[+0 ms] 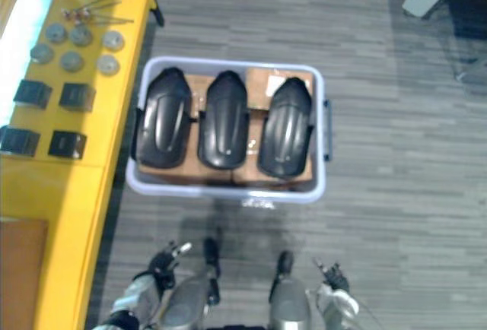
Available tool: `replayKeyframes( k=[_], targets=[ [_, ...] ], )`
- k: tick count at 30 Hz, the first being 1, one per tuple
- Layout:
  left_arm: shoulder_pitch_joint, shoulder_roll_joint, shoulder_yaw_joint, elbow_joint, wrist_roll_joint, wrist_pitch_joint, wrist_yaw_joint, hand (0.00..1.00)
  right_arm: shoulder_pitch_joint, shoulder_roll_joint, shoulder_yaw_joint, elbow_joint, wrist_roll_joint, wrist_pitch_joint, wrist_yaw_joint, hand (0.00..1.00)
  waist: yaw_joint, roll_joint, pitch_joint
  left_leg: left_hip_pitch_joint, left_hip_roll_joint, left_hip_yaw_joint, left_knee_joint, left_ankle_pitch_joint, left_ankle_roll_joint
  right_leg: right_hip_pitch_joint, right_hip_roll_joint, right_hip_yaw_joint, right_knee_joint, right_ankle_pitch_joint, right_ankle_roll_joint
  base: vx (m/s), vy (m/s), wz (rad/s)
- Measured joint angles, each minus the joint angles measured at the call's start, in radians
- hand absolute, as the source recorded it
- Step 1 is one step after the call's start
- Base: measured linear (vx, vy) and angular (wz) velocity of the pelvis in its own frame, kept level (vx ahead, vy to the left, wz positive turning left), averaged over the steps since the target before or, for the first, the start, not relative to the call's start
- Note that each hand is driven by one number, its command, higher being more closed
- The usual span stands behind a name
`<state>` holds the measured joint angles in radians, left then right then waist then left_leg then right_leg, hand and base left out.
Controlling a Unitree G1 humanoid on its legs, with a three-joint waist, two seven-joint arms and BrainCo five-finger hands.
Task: Walk over and take plastic housings, then place them on the shelf
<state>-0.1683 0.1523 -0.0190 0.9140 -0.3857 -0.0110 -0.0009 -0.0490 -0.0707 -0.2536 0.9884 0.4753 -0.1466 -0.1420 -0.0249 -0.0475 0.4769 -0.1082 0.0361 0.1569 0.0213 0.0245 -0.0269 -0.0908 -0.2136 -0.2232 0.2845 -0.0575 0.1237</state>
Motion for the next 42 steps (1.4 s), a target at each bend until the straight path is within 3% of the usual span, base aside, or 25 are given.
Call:
replayKeyframes(
  k=[4,9,14,17,19,21,24,26,29,37,42],
  targets=[
    [0.025,0.033,-0.002,-0.008,-0.001,0.036,0.026,0.0,-0.001,-0.002,-0.054,-0.066,0.023,-0.06,-0.07,0.0,0.021,-0.01,0.005,0.002,0.001,-0.012,0.003,0.001,0.001,0.009,0.002,0.045,0.01,0.003,-0.002,-0.01,0.022,0.18],
    [0.078,0.075,0.007,-0.007,0.001,0.047,0.029,0.0,-0.006,-0.053,-0.148,-0.233,0.006,-0.132,-0.157,0.0,0.026,-0.011,0.004,0.003,0.007,-0.007,-0.034,0.031,0.005,0.026,0.019,0.062,-0.072,0.034,0.005,-0.02,-0.011,-0.09],
    [0.105,0.075,0.01,-0.015,0.0,0.054,0.029,0.0,-0.094,-0.192,-0.264,-0.442,-0.022,-0.201,-0.286,0.0,0.026,-0.013,0.004,-0.001,0.02,-0.012,-0.071,0.057,-0.003,0.021,0.036,0.067,-0.1,0.069,0.0,-0.05,0.002,0.01],
    [0.103,0.08,0.023,-0.04,-0.002,0.054,0.032,0.0,-0.208,-0.322,-0.273,-0.55,-0.026,-0.204,-0.327,0.0,0.025,-0.015,0.003,-0.05,0.019,-0.014,-0.078,0.075,-0.002,-0.024,0.037,0.075,-0.113,0.073,-0.001,-0.1,0.018,0.01],
    [0.088,0.077,0.024,-0.034,-0.003,0.055,0.04,0.0,-0.312,-0.4,-0.251,-0.546,-0.029,-0.189,-0.328,0.0,0.023,-0.015,0.003,-0.108,0.02,-0.021,-0.044,0.08,-0.002,-0.057,0.038,0.08,-0.122,0.072,-0.002,-0.09,-0.001,0.04],
    [0.072,0.074,0.015,-0.023,-0.005,0.051,0.043,0.0,-0.427,-0.464,-0.185,-0.526,-0.026,-0.146,-0.323,0.0,0.016,-0.009,0.005,-0.168,0.023,-0.04,0.003,0.08,-0.002,-0.086,0.043,0.082,-0.125,0.066,-0.011,-0.11,-0.028,0.15],
    [0.013,0.062,-0.004,0.023,-0.011,0.018,0.045,0.0,-0.573,-0.527,-0.059,-0.445,-0.027,-0.078,-0.315,0.0,0.018,0.014,0.016,-0.235,0.024,-0.067,0.054,0.083,-0.006,-0.115,0.052,0.068,-0.121,0.042,-0.022,-0.11,-0.046,0.2],
    [-0.042,0.034,-0.007,0.049,-0.027,-0.014,0.046,0.0,-0.668,-0.574,0.027,-0.382,-0.026,-0.031,-0.306,0.0,0.036,0.045,0.031,-0.279,0.025,-0.084,0.061,0.101,-0.007,-0.152,0.055,0.058,-0.106,0.022,-0.025,-0.1,-0.051,0.2],
    [-0.08,0.002,-0.068,0.053,-0.038,-0.042,0.049,0.0,-0.781,-0.591,0.097,-0.281,-0.018,0.021,-0.27,0.0,0.062,0.092,0.049,-0.314,0.025,-0.099,0.053,0.129,-0.005,-0.199,0.056,0.052,-0.078,0.018,-0.025,-0.09,-0.027,0.1],
    [-0.113,-0.056,-0.114,0.061,-0.051,-0.08,0.059,0.0,-0.895,-0.613,0.18,-0.183,-0.019,0.124,-0.199,0.0,0.096,0.139,0.064,-0.35,0.014,-0.115,0.049,0.154,0.004,-0.244,0.037,0.033,-0.037,0.021,-0.019,0.0,-0.013,0.08],
    [-0.117,-0.087,-0.118,0.069,-0.089,-0.084,0.058,0.0,-0.908,-0.612,0.211,-0.144,-0.021,0.174,-0.166,0.0,0.1,0.165,0.063,-0.351,0.005,-0.115,0.049,0.154,0.004,-0.274,0.021,0.035,0.025,-0.015,-0.016,0.01,-0.021,0.03]
  ],
)
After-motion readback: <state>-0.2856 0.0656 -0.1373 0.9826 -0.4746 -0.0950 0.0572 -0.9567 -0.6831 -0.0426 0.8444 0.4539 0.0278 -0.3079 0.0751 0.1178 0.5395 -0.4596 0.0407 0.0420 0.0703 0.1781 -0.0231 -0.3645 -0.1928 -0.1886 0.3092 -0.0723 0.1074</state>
